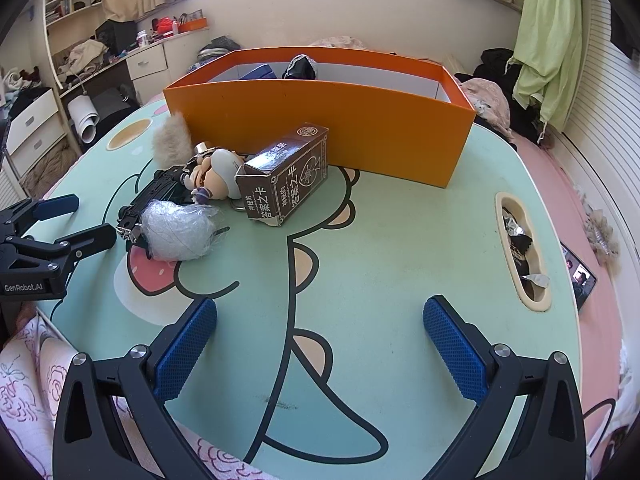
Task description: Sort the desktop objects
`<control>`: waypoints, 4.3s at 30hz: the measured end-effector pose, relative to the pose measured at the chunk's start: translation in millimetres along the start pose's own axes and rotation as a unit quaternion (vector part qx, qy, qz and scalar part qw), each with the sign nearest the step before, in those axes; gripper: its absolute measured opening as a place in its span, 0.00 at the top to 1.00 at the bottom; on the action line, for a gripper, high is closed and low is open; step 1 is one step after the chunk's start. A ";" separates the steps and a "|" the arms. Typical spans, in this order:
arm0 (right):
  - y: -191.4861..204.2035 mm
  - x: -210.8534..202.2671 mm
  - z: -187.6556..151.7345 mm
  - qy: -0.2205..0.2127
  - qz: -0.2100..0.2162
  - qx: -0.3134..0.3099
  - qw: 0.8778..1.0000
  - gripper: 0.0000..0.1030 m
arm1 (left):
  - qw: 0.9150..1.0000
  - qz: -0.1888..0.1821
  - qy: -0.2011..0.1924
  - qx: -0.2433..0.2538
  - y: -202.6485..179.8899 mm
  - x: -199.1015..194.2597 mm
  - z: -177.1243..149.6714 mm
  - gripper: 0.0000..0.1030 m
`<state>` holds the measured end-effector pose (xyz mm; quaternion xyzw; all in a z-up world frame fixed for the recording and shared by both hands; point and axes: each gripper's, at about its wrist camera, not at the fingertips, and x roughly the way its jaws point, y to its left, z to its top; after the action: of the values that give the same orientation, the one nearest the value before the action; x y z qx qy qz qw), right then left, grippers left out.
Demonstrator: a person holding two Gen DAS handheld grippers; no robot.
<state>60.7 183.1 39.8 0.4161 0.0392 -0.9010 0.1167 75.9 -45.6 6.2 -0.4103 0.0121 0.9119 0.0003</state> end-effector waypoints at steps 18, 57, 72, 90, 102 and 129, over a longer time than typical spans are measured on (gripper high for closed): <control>0.5 -0.5 -0.9 0.000 0.000 0.001 1.000 0.00 | 1.000 0.008 0.004 -0.007 -0.3 -0.8 -0.8 0.00; 2.1 -1.5 -1.6 -0.002 0.001 0.003 1.000 0.00 | 0.993 -0.099 0.037 0.046 -64.4 14.3 38.4 0.76; -7.4 -8.7 -1.2 -0.020 0.042 0.032 0.998 0.00 | 0.986 -0.141 -0.039 -0.077 6.5 -15.6 -14.8 0.76; 64.3 20.9 46.9 0.009 0.121 -0.068 0.990 0.65 | 0.988 -0.132 -0.040 -0.067 -0.4 -11.4 -12.0 0.76; 9.7 -38.8 11.3 -0.114 0.146 -0.003 0.983 0.66 | 0.990 -0.124 -0.066 -0.025 -12.3 -30.6 -2.3 0.76; -63.6 -19.1 124.8 -0.133 0.053 0.168 0.975 0.30 | 0.980 -0.172 -0.074 -0.063 -60.3 -9.3 155.0 0.25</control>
<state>-35.2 227.3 133.9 0.3076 -0.1506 -0.9345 0.0969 -33.2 18.2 114.6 -0.3371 -0.1160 0.9249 0.1325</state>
